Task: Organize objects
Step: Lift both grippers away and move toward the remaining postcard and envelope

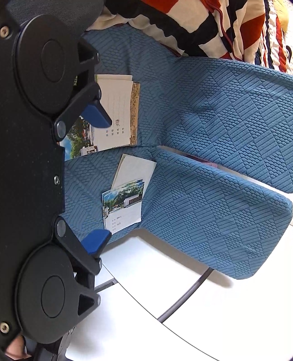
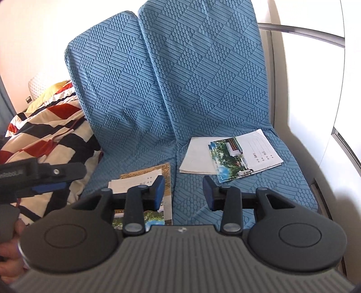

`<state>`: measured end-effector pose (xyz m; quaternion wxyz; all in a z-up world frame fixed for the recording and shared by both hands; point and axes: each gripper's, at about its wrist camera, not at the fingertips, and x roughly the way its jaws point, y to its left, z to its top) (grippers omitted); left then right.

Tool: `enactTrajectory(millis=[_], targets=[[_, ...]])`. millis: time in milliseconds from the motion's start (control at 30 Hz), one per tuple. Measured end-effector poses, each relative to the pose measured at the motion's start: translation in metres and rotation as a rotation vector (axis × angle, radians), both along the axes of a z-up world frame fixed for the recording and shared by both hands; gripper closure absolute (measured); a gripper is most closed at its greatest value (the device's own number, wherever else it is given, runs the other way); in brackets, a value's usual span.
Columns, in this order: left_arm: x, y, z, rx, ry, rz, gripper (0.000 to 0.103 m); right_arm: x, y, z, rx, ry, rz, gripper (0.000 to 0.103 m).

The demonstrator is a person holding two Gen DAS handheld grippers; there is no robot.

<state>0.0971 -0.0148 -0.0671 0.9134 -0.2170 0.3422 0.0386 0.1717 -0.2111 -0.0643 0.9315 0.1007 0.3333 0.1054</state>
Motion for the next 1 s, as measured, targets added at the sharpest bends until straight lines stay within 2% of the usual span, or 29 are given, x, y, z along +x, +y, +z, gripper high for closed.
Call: enactTrajectory(millis=[67, 267, 333, 367, 400, 767, 1000], targets=[[-0.001, -0.002, 0.0, 0.008, -0.004, -0.002, 0.002, -0.002, -0.003, -0.001, -0.002, -0.003, -0.018, 0.044], [0.006, -0.008, -0.004, 0.016, 0.009, -0.01, 0.002, -0.002, -0.013, -0.004, -0.009, 0.011, -0.057, 0.044], [0.009, -0.01, -0.005, 0.013, 0.009, -0.014, 0.002, -0.001, -0.017, -0.005, -0.008, 0.013, -0.068, 0.033], [0.01, -0.011, -0.006, 0.013, 0.01, -0.016, 0.002, 0.0, -0.02, -0.005, -0.003, 0.011, -0.076, 0.021], [0.013, -0.012, -0.007, 0.012, 0.009, -0.018, 0.002, 0.0, -0.022, -0.006, 0.001, 0.009, -0.085, 0.015], [0.035, -0.035, -0.015, 0.009, 0.015, -0.065, 0.002, 0.008, -0.041, -0.017, -0.012, 0.036, -0.157, 0.015], [0.05, -0.045, -0.034, 0.011, 0.02, -0.075, 0.001, 0.014, -0.052, -0.031, -0.002, 0.047, -0.184, 0.015]])
